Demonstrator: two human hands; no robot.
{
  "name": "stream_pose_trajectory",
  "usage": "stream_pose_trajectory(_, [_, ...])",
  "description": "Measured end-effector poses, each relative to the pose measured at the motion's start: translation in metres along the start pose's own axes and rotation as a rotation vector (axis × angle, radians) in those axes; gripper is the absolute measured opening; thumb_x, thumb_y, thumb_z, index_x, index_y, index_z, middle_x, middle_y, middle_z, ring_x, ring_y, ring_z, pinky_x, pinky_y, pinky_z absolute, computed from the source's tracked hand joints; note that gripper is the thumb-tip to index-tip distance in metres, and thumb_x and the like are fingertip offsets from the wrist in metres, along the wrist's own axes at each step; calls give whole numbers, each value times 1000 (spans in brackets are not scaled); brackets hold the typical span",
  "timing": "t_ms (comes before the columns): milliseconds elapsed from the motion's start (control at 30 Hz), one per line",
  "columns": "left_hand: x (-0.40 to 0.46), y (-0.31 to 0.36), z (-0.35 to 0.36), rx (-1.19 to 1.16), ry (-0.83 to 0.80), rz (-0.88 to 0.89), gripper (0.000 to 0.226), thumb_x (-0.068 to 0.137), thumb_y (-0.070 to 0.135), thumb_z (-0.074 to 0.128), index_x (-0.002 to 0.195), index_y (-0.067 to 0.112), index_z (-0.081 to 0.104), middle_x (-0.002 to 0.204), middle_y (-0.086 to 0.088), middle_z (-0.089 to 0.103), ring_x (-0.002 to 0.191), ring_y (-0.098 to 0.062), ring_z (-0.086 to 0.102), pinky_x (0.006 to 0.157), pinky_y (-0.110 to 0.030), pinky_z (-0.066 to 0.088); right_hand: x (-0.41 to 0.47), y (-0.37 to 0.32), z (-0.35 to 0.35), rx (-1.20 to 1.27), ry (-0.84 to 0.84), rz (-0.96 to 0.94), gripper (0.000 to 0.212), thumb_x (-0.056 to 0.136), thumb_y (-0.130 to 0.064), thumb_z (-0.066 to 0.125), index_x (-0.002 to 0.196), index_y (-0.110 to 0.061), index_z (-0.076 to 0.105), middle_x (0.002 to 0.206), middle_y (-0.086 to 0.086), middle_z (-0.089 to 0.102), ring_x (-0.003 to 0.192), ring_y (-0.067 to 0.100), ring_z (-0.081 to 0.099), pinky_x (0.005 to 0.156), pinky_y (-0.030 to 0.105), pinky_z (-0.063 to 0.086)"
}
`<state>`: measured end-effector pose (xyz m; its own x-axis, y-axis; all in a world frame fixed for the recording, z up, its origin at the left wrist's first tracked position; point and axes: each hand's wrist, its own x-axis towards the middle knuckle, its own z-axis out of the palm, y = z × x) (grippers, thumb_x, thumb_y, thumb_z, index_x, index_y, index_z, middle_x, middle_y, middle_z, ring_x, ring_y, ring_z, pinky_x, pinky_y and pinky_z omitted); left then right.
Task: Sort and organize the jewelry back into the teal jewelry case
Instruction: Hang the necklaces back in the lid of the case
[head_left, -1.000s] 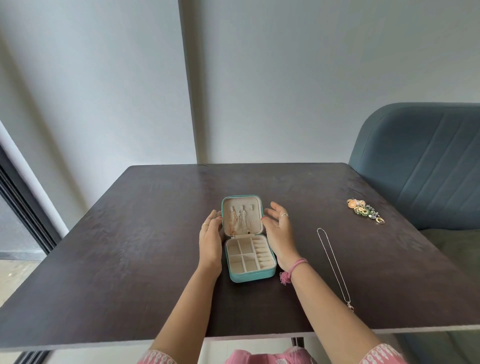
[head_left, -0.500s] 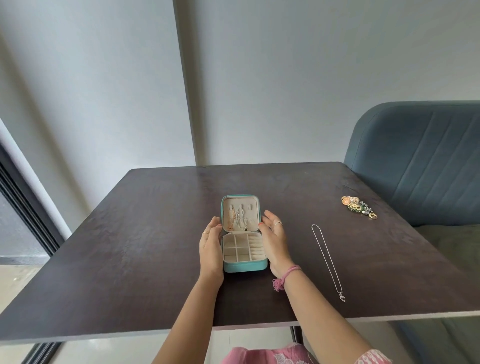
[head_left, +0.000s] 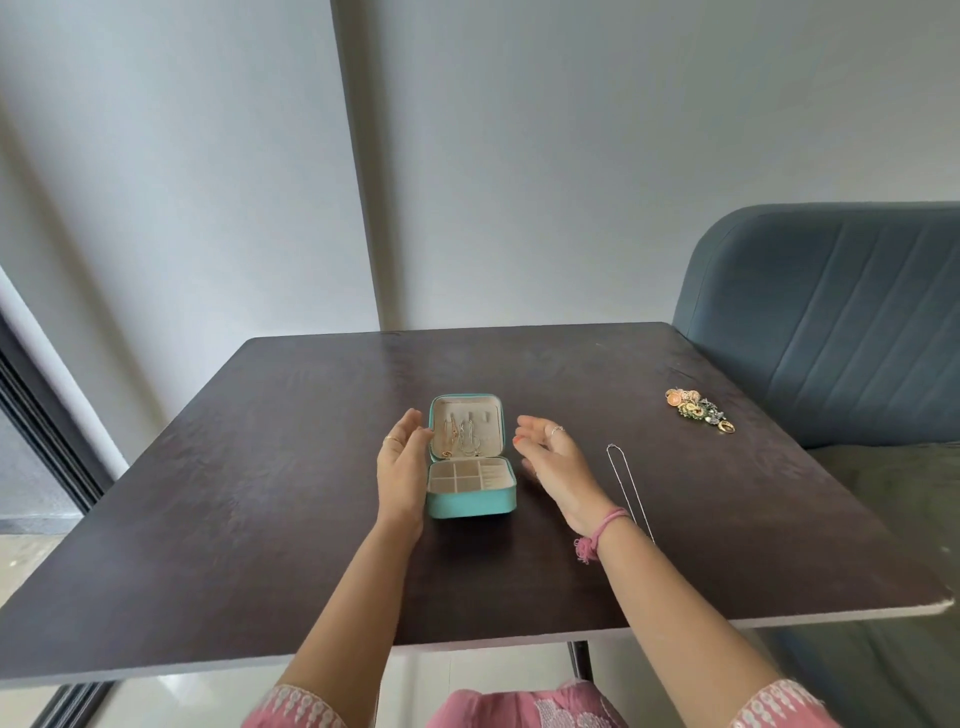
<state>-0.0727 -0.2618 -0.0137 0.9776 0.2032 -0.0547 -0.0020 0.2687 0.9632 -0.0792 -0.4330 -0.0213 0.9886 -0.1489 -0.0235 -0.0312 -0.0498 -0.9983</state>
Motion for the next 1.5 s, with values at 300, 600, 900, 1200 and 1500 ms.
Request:
stream_pose_trajectory(300, [10,19,2,69,-21,92,41,93,6,53,133,10,51,135,0,55,109,-6,57,74,-10,45,24,-12,-83,-686,256,-97,18,86,-8,57,89,-3,74,95,13,72,91,28,65,82,31,45])
stream_pose_trajectory(600, [12,35,14,102,-74,141,38,93,0,50,131,5,54,131,-6,57,90,1,58,60,-3,45,29,7,-122,-1021,328,6,22,86,-16,60,84,3,71,97,21,69,92,36,62,75,36,49])
stream_pose_trajectory(900, [9,41,25,162,-134,146,35,91,3,54,125,10,60,124,-4,64,92,-7,67,80,-20,53,34,10,-105,-1165,355,124,26,93,-23,50,110,-12,66,121,8,58,116,30,51,88,43,48])
stream_pose_trajectory(1200, [-8,53,41,226,-236,185,35,91,6,56,124,15,62,122,4,64,113,-9,59,85,-15,45,34,28,-109,-1262,334,43,26,97,-13,42,118,-11,56,123,10,51,120,29,43,88,42,46])
stream_pose_trajectory(1500, [-18,55,52,207,-287,200,33,91,6,57,122,15,63,117,8,66,103,-4,60,85,-12,46,37,16,-117,-1137,252,-25,22,92,-37,59,108,-28,69,114,7,60,110,30,54,91,38,47])
